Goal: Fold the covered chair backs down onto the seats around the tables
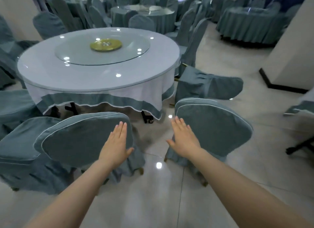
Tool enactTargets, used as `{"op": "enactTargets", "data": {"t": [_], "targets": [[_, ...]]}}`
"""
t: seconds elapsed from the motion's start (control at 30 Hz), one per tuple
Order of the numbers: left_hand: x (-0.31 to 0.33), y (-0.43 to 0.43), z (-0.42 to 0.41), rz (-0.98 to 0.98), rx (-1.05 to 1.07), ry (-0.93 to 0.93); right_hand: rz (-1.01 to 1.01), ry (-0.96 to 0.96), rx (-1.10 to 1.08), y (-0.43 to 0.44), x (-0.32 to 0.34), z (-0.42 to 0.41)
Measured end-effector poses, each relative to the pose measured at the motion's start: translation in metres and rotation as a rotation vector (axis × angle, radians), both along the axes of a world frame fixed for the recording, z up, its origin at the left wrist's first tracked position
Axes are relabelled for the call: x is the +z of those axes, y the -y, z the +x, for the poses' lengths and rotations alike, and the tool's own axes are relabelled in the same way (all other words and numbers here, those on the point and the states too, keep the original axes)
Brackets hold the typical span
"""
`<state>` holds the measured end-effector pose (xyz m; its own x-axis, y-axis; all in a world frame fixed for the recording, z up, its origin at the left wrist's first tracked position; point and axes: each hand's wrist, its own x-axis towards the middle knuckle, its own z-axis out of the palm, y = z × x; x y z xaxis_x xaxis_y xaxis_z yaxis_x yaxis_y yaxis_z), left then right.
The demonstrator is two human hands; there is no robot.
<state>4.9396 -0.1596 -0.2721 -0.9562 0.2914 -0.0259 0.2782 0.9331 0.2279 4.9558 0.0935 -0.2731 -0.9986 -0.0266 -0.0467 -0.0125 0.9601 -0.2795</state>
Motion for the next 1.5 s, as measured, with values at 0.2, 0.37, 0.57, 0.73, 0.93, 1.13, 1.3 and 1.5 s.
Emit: {"op": "enactTargets", "data": {"t": [0.2, 0.37, 0.57, 0.73, 0.93, 1.13, 1.3, 1.5], "targets": [[0.014, -0.115, -0.01, 0.06, -0.088, -0.032, 0.079, -0.06, -0.091, -0.117, 0.02, 0.011], [0.017, -0.211, -0.015, 0.094, -0.1, -0.049, 0.122, -0.094, -0.117, -0.215, 0.028, 0.006], [0.012, -0.273, -0.024, 0.104, -0.127, -0.045, 0.066, 0.001, -0.131, -0.271, 0.014, -0.01], [0.013, -0.297, -0.057, 0.096, -0.13, -0.028, -0.072, 0.22, -0.175, -0.296, -0.007, -0.033], [0.003, -0.315, -0.119, 0.095, -0.182, -0.021, 0.063, 0.387, -0.097, -0.311, -0.007, -0.066], [-0.014, -0.33, -0.171, 0.081, -0.244, 0.09, 0.051, 0.356, -0.119, -0.313, -0.013, -0.073], [-0.016, -0.339, -0.188, 0.122, -0.225, 0.041, -0.003, 0.302, -0.122, -0.317, -0.021, -0.069], [-0.02, -0.342, -0.193, 0.032, -0.262, -0.005, 0.058, 0.254, 0.036, -0.33, -0.022, -0.078]]}}
